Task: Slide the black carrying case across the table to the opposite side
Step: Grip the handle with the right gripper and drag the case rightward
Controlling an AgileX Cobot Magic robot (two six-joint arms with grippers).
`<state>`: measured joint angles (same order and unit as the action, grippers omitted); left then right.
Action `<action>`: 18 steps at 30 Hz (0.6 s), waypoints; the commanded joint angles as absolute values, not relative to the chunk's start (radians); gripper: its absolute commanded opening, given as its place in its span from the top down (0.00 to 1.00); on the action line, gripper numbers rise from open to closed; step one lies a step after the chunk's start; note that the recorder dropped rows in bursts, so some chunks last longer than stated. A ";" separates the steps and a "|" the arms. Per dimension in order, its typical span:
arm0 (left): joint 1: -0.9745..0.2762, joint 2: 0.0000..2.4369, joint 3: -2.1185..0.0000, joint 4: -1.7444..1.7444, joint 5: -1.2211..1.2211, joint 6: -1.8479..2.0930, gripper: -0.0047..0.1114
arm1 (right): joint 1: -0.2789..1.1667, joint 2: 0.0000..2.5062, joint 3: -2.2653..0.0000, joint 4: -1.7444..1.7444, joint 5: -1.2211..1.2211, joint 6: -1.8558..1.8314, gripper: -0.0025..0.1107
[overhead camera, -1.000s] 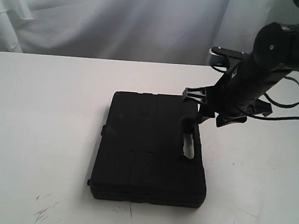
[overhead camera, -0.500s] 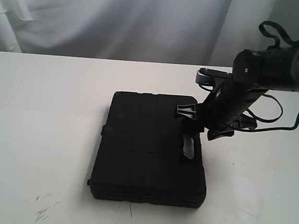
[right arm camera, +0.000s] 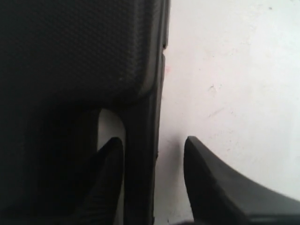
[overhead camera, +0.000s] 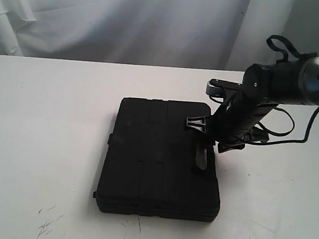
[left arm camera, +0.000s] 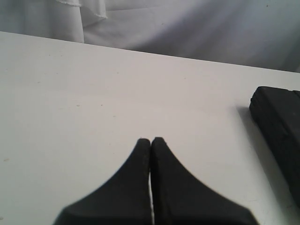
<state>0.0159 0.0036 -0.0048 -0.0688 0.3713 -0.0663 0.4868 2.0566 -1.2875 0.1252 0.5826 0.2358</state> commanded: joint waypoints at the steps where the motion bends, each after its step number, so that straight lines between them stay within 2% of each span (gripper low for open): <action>1: 0.019 0.000 0.000 -0.069 0.366 -0.066 0.96 | 0.488 2.059 -1.297 0.118 0.588 0.224 0.69; 4: 0.019 0.000 0.000 -0.069 0.366 -0.066 0.96 | 0.488 2.059 -1.297 0.106 0.608 0.224 0.80; 7: 0.019 0.000 0.000 -0.069 0.366 -0.066 0.96 | 0.488 2.059 -1.297 0.086 0.642 0.227 0.96; 18: 0.019 0.000 0.000 -0.069 0.366 -0.066 0.96 | 0.437 2.041 -1.297 -0.039 0.745 0.237 0.98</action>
<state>0.0159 0.0036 -0.0048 -0.0688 0.3713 -0.0663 0.4742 2.0548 -1.2980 0.0297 0.6806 0.2503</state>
